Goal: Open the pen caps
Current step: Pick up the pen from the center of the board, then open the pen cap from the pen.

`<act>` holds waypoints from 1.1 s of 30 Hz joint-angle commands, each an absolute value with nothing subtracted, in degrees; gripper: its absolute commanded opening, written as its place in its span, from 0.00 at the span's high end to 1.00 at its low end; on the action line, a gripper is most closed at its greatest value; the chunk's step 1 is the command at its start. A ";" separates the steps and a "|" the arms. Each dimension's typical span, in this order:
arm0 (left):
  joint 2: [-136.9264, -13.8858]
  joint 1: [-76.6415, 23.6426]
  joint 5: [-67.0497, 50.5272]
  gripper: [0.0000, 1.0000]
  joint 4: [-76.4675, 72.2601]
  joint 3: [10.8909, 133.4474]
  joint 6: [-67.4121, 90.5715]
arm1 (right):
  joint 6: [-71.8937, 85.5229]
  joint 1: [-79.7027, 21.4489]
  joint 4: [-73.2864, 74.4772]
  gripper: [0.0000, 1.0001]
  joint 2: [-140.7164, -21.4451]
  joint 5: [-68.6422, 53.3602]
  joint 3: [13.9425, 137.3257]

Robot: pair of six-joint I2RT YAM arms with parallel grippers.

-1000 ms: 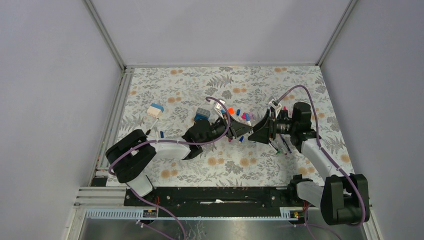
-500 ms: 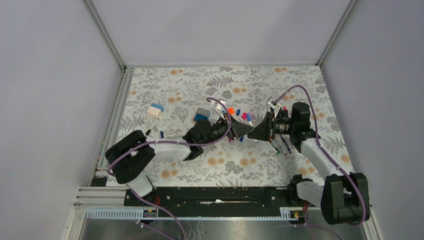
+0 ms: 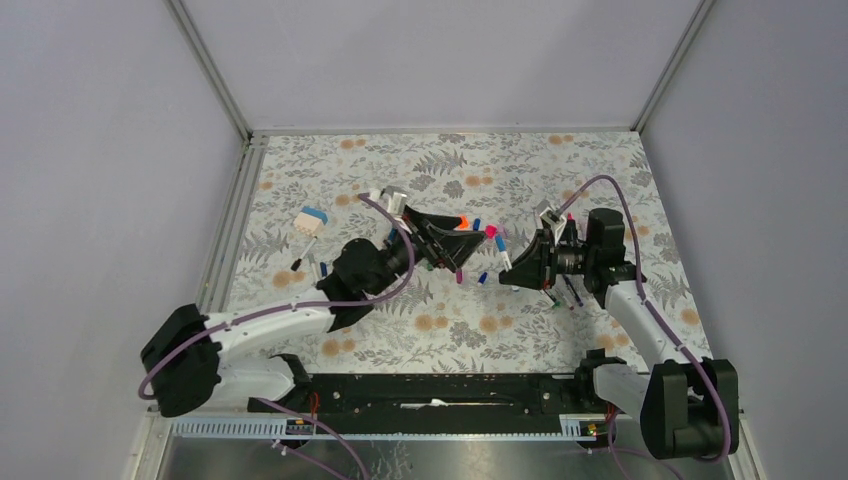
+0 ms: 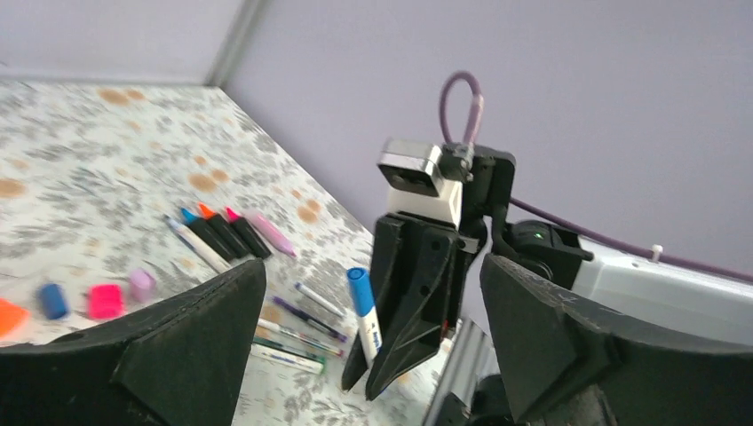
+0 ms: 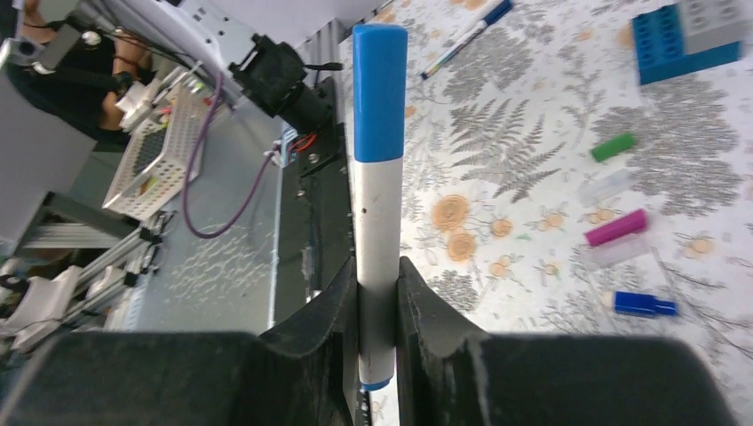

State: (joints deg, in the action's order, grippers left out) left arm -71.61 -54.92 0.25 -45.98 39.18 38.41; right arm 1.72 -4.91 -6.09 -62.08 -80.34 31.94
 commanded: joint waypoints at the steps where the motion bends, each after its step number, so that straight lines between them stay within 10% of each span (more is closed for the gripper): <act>1: -65.35 -54.88 8.84 0.01 -40.21 37.65 30.58 | -6.23 -0.53 -1.04 1.00 -59.74 -82.56 33.41; 16: -83.89 -54.90 -7.21 0.02 -57.04 41.91 43.48 | -5.55 3.60 -2.72 1.00 -60.11 -85.25 30.26; 33: -96.92 -55.41 -11.46 0.41 -64.28 50.91 50.13 | 5.01 3.35 -13.67 1.00 -62.44 -86.52 28.20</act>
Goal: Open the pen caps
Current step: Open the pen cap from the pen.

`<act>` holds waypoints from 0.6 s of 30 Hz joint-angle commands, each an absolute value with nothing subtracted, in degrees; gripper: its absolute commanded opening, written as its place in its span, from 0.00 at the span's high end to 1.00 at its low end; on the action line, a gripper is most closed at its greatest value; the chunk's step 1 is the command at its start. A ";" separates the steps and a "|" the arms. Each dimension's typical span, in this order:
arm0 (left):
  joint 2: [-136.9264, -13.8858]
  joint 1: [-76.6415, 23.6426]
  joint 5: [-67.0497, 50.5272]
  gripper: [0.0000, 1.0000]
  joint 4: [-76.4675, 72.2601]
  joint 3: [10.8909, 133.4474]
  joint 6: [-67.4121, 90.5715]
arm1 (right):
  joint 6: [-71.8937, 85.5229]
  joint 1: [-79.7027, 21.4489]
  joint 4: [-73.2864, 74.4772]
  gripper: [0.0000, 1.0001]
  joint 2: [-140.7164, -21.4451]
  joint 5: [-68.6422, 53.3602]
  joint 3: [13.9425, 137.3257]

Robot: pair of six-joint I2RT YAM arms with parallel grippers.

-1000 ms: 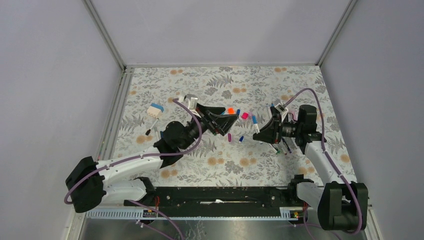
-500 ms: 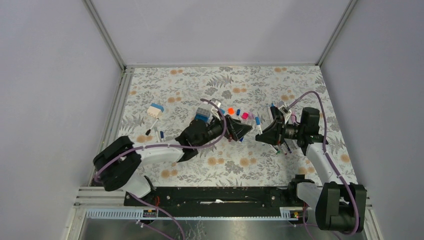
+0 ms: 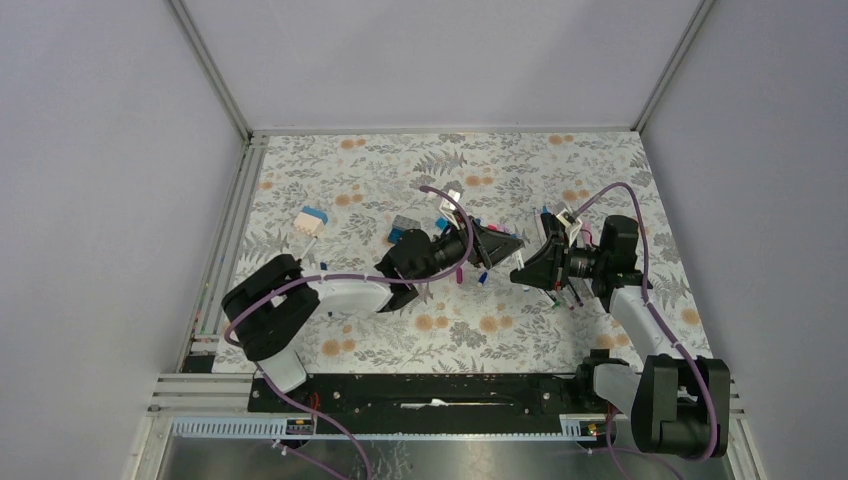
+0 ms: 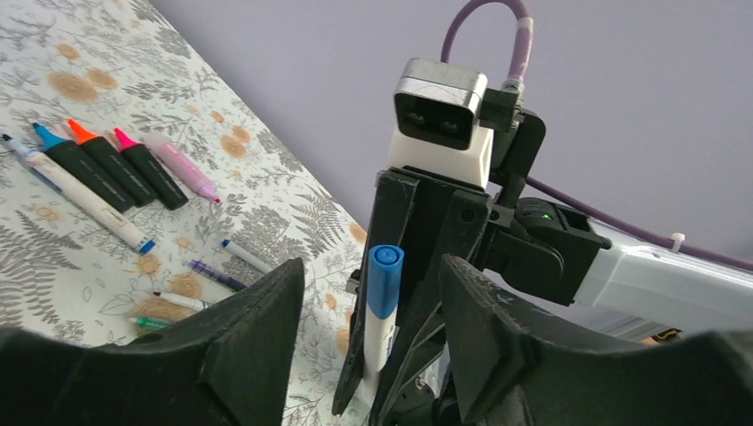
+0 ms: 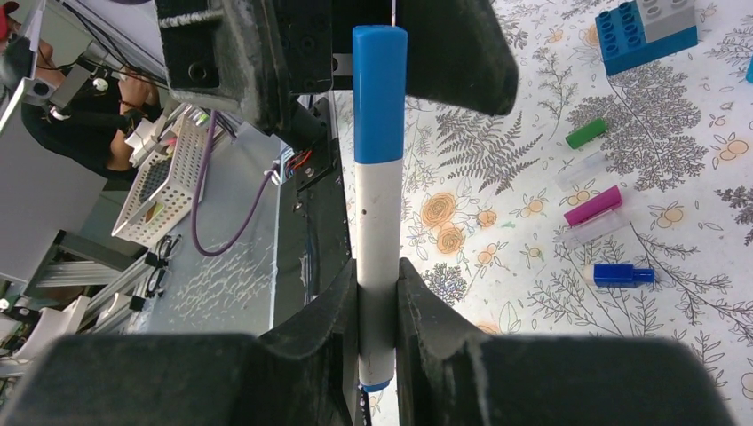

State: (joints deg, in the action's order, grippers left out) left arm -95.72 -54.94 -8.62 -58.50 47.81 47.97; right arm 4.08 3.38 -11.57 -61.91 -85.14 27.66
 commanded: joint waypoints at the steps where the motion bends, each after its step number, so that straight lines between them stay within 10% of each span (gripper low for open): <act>1: -97.27 -55.45 -11.98 0.44 -64.49 51.31 50.44 | 5.01 3.34 -13.59 1.00 -62.53 -86.46 28.23; 10: -99.65 -55.79 -14.82 1.00 -67.31 52.55 52.80 | 5.01 3.16 -12.68 1.00 -62.25 -85.92 28.45; 18: -93.65 -53.08 -10.97 1.00 -61.60 55.78 43.74 | 5.41 2.61 -13.01 1.00 -63.04 -87.46 27.77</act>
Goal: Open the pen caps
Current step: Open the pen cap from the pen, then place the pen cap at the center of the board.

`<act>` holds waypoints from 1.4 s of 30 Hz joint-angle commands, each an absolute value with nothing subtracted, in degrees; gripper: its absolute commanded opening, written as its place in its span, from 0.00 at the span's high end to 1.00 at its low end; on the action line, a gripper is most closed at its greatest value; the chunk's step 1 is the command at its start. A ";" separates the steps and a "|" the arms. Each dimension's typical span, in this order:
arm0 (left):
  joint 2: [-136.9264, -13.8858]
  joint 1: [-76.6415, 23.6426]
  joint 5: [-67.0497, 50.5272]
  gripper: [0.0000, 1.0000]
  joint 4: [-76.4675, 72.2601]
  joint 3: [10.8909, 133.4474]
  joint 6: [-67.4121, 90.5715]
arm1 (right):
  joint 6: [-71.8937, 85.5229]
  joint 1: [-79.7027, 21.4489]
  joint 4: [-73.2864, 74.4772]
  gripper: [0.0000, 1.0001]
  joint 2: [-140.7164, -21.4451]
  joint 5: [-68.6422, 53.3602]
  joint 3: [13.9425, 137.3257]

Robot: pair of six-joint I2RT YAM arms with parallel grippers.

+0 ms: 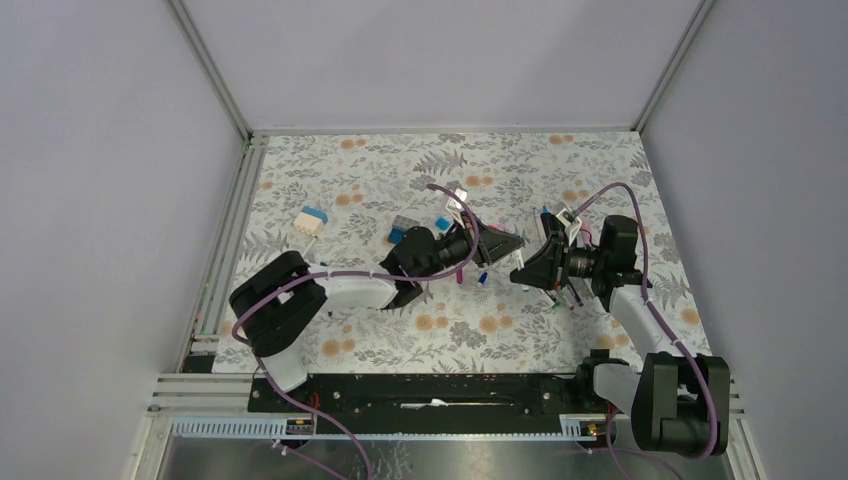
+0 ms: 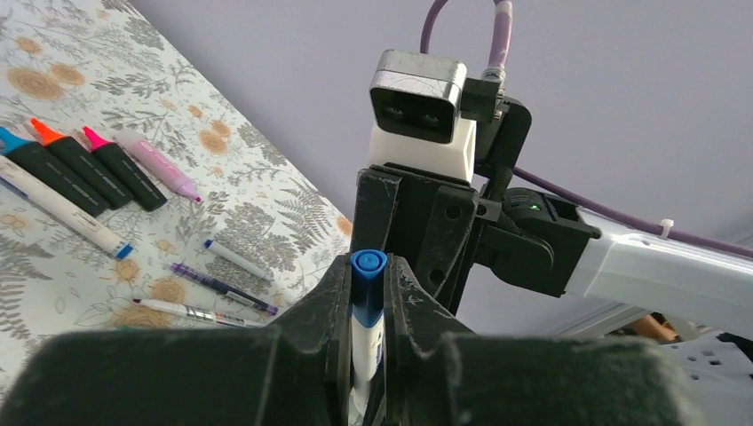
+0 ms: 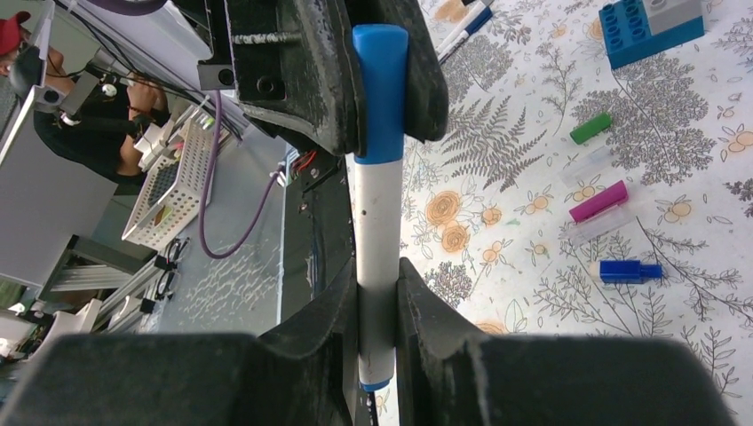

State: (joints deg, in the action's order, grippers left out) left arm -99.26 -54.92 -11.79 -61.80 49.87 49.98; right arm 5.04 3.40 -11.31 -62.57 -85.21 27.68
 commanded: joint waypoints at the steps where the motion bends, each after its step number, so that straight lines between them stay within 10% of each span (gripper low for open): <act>1: -93.25 -51.82 -10.68 1.00 -57.95 59.08 42.02 | 5.74 1.93 -13.34 1.00 -63.11 -87.79 27.37; 11: -90.43 -44.50 -4.32 1.00 -49.82 79.26 34.56 | 9.64 0.53 -17.35 1.00 -62.11 -88.91 25.42; 20: -76.61 -43.36 -10.38 1.00 -40.64 64.84 32.63 | -0.39 12.86 -6.95 1.00 -55.78 -81.88 29.20; 27: -67.25 -45.71 -11.06 1.00 -22.28 48.38 36.65 | -25.96 19.71 19.33 1.00 -53.27 -53.45 36.56; 42: -106.05 -59.41 12.09 1.00 8.87 72.92 41.21 | -24.96 22.19 18.88 1.00 -57.45 -49.73 36.95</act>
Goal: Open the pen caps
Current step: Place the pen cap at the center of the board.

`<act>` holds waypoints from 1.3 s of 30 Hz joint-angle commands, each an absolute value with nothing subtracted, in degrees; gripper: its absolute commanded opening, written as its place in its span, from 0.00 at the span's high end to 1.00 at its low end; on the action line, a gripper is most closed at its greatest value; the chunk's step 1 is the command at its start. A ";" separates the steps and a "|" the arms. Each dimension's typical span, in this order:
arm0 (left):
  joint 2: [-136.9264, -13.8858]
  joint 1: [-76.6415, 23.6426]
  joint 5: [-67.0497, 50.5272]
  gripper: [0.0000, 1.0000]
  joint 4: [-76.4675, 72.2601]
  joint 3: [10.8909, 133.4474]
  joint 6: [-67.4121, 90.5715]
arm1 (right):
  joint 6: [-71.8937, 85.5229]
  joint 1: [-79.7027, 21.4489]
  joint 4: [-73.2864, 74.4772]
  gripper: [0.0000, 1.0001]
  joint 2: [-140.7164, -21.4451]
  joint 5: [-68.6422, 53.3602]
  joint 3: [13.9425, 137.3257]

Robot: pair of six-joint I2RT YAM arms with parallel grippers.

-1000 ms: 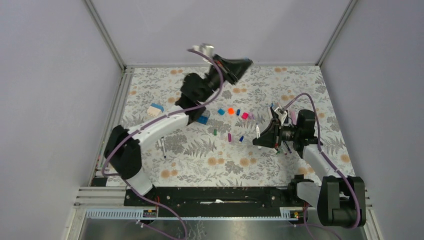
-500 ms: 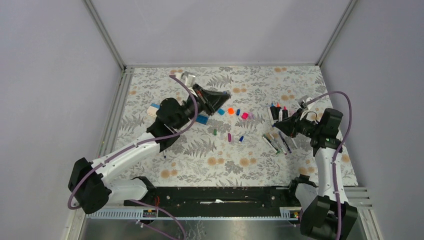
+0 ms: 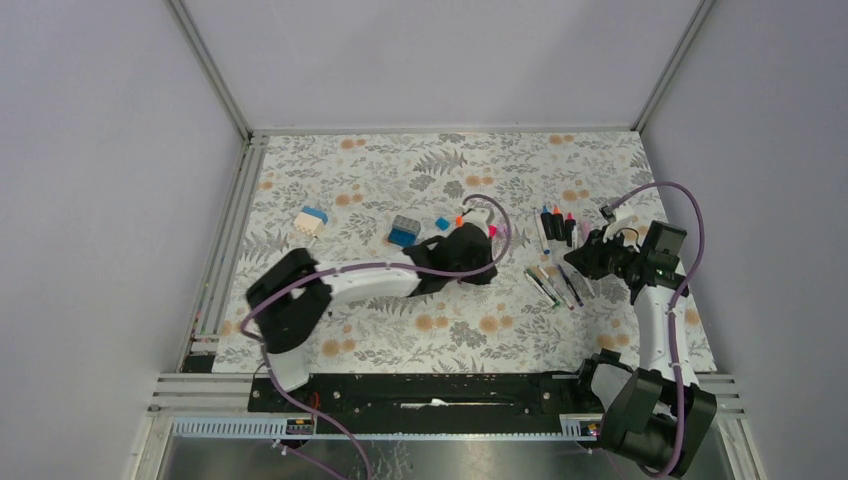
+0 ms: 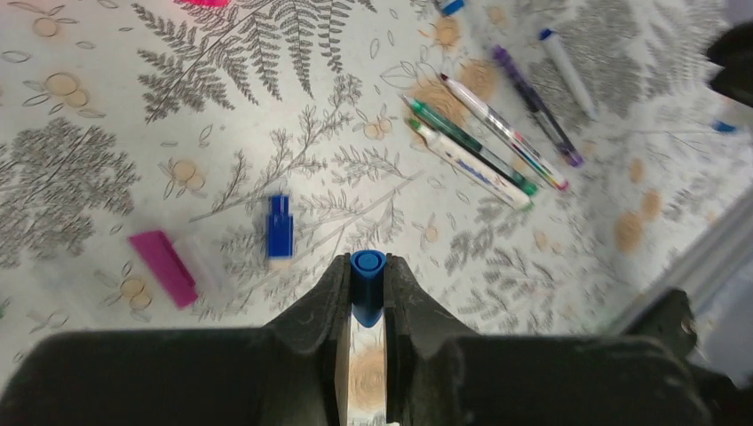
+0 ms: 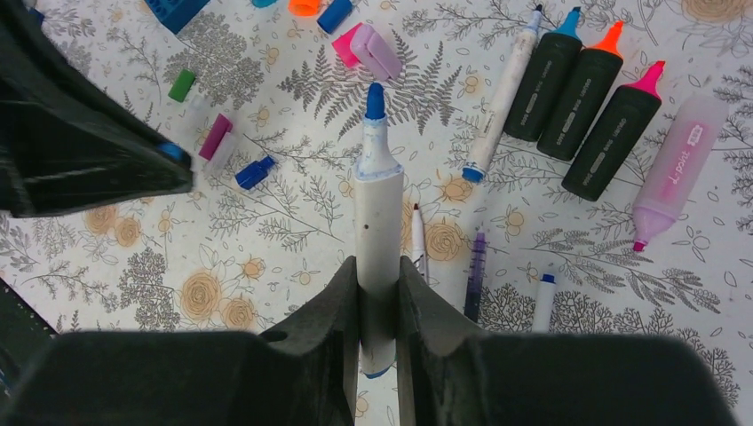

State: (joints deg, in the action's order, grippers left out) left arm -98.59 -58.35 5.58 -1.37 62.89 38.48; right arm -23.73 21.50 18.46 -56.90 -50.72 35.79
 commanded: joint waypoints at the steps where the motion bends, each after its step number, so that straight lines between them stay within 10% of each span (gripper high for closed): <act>1: -108.27 -59.52 12.27 1.00 10.00 75.14 41.58 | -24.96 22.23 18.88 1.00 -57.60 -49.74 36.92; 20: -125.15 -59.85 10.87 0.85 19.93 93.65 40.20 | -24.96 22.28 18.94 1.00 -58.93 -50.98 37.56; 39: -114.63 -59.88 13.00 0.65 20.60 93.35 36.99 | -26.96 23.30 20.76 1.00 -59.30 -50.08 37.70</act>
State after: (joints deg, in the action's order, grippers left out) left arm -123.46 -59.64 10.66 21.74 92.25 38.83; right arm -25.41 22.52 19.59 -59.11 -50.15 35.79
